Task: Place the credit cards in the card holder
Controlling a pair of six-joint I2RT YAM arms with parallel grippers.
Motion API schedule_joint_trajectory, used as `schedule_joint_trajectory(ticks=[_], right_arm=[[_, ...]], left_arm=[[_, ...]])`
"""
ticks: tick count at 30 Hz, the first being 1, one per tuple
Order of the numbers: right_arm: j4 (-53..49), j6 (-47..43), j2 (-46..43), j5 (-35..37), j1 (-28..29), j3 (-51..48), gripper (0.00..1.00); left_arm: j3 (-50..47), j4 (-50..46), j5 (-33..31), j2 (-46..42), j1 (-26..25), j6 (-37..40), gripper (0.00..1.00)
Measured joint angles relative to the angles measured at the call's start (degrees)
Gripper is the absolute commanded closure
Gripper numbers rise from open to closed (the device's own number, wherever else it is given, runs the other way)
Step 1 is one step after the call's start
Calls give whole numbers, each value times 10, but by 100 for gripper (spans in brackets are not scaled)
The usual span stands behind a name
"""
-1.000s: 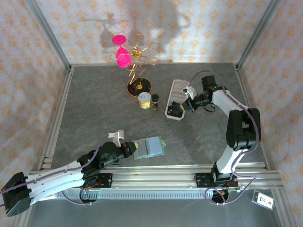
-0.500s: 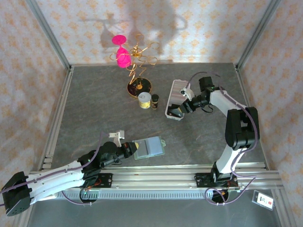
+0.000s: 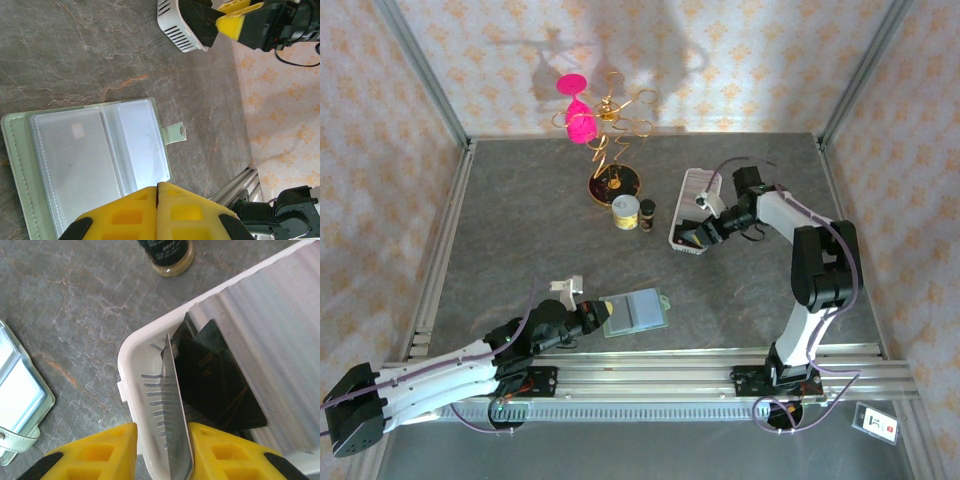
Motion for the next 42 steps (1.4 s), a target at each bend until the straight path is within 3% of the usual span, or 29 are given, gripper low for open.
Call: schedule_joint_trajectory(ticks=[3,8,15,21,26,31,34,38,42], right_arm=[[-10,-6,12,0,7,0,76],[-9,-9,13,7,10,2,100],[-5,-7,-10,11,9,3,100],[75,67,-160,-17,9,-56,100],[263,295,-337,-57,23,-198,100],[393,648,-459,32,68,-295,100],[457,814,-527,107,114,-348,100],[507,951,-592,211,216,-386,100],[552,1028,-589,297,305,-394,100]], left_arm=[[0,0,0,-5,0,0,92],[0,0,0,-6,0,0,92],[2,-3,-2,-9,0,0,89],[26,-15,-19,-44,0,-1,65],[38,52,-26,-38,0,-14,53],[43,198,-32,38,0,-38,50],[53,293,-37,100,-6,-53,50],[88,384,-45,171,-11,-65,51],[132,429,-57,205,-18,-70,55]])
